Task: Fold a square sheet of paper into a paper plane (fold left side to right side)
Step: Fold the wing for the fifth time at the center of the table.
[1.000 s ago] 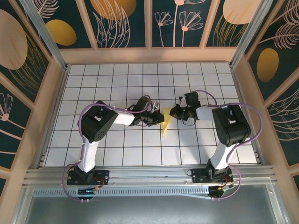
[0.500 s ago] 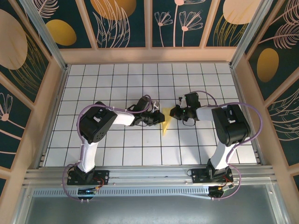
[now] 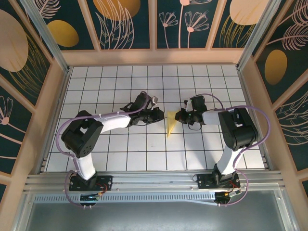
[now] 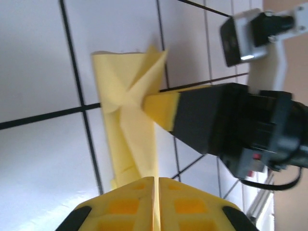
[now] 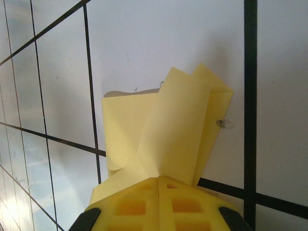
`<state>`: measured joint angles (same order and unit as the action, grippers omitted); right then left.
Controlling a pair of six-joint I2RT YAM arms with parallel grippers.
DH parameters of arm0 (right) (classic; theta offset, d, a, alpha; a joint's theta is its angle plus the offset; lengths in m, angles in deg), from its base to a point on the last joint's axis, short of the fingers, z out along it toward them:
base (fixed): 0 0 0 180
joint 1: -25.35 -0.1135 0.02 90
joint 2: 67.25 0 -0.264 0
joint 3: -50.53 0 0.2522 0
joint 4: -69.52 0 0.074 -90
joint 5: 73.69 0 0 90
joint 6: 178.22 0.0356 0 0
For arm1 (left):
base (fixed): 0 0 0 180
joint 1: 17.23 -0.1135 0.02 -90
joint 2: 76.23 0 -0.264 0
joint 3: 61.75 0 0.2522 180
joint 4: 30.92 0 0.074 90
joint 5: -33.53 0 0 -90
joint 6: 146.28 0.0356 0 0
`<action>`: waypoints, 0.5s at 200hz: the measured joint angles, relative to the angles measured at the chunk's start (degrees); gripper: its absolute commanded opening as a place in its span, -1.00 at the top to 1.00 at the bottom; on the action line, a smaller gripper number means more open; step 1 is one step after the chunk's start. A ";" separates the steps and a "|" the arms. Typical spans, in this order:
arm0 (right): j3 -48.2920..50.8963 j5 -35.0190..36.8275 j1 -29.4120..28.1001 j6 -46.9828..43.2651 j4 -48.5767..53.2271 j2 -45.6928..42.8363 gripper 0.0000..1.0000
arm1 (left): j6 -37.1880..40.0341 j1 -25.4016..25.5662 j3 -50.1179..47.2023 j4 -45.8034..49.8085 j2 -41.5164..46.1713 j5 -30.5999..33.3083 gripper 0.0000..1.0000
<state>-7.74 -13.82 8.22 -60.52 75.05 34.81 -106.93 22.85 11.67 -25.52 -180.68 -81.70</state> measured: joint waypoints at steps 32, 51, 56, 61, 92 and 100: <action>0.07 -0.02 0.00 -0.02 -0.13 0.00 1.00 | -0.68 2.84 1.38 -0.11 -1.31 -4.22 0.87; 0.07 -0.04 0.00 -0.17 -0.13 0.00 1.00 | -1.09 4.39 2.29 -0.52 -2.84 -5.73 0.88; 0.07 -0.04 0.00 -0.20 -0.13 0.00 1.00 | -1.14 4.66 2.40 -0.59 -3.17 -5.92 0.88; 0.09 -0.04 0.00 -0.20 -0.15 0.00 1.00 | -1.25 4.79 2.47 -0.61 -3.45 -6.08 0.88; 0.11 -0.09 0.04 -0.22 -0.20 0.00 1.00 | -1.49 4.83 3.17 -0.72 -5.77 -7.06 0.89; 0.11 -0.09 0.04 -0.22 -0.20 0.00 1.00 | -1.49 4.83 3.17 -0.72 -6.21 -7.19 0.89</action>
<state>-7.64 -13.91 8.26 -60.74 74.86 34.81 -108.42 27.68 14.83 -26.24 -186.88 -88.89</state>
